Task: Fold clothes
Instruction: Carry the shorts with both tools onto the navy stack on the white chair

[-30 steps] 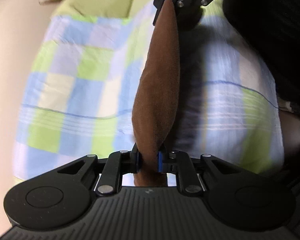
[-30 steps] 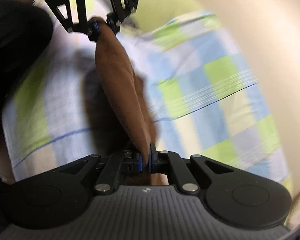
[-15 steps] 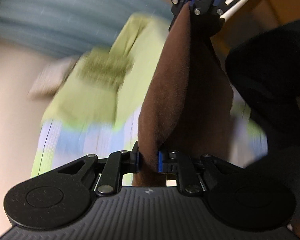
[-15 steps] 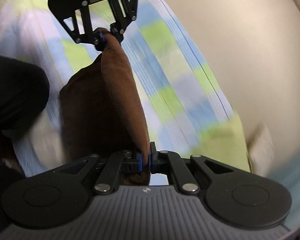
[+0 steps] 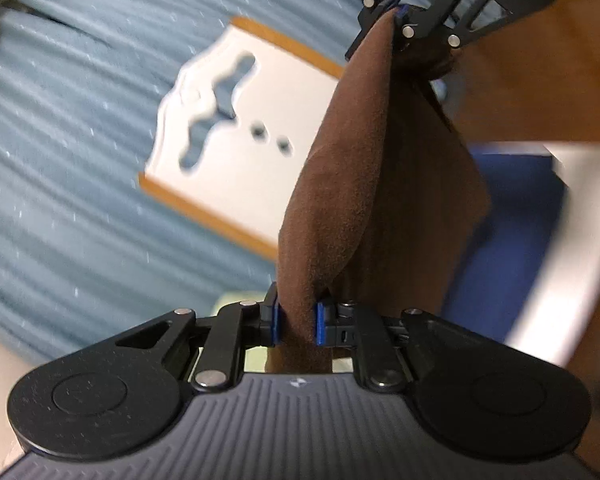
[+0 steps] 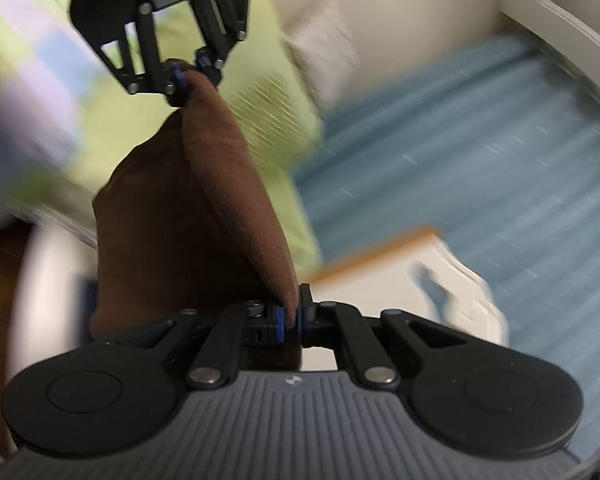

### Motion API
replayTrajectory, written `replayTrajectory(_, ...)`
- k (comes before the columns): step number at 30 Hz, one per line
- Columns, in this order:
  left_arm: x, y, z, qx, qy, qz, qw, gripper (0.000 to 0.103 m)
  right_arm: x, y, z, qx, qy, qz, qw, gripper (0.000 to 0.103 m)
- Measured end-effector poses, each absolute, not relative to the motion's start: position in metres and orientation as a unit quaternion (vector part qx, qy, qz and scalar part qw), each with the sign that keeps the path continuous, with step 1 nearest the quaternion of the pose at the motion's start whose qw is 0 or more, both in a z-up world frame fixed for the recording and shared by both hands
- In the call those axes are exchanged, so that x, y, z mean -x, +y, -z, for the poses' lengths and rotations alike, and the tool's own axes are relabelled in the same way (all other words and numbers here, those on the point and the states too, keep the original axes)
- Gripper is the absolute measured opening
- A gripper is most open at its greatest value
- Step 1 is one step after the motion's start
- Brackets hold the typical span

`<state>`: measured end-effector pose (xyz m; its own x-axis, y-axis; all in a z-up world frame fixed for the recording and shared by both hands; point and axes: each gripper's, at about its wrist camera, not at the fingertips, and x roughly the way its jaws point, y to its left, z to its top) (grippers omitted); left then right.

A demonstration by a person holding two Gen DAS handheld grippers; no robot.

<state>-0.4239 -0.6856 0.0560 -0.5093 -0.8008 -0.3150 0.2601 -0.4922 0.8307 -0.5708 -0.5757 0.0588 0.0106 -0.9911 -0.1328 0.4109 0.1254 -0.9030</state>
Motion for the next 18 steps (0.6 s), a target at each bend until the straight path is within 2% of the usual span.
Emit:
replayTrajectory(2,0.440,-0.701,-0.032,-0.361,-0.373,0.790,0.326,0.018,0.584,-0.588,-0.053,0.346,0.414,0.587,0.604,0.003)
replayTrajectory(7,0.456,-0.727,0.085,-0.443,-0.329,0.798,0.242,0.020,0.595,-0.597,0.005,0.306,0.440,0.588,0.605,0.003)
replayTrajectory(10,0.449,-0.720,0.125,-0.439,-0.342,0.793,0.249,0.020,0.598,-0.597,0.043,0.274,0.466,0.576,0.613,0.003)
replayTrajectory(14,0.434,-0.723,0.123,-0.419,-0.353,0.799,0.248,0.033,0.603,-0.597,0.094,0.229,0.500,0.558,0.621,0.006)
replayTrajectory(15,0.431,-0.723,0.123,-0.419,-0.364,0.795,0.246,0.035,0.604,-0.597,0.106,0.218,0.508,0.553,0.623,0.012)
replayTrajectory(18,0.424,-0.724,0.124,-0.423,-0.386,0.786,0.233,0.035,0.605,-0.595,0.118,0.198,0.510,0.556,0.625,0.014)
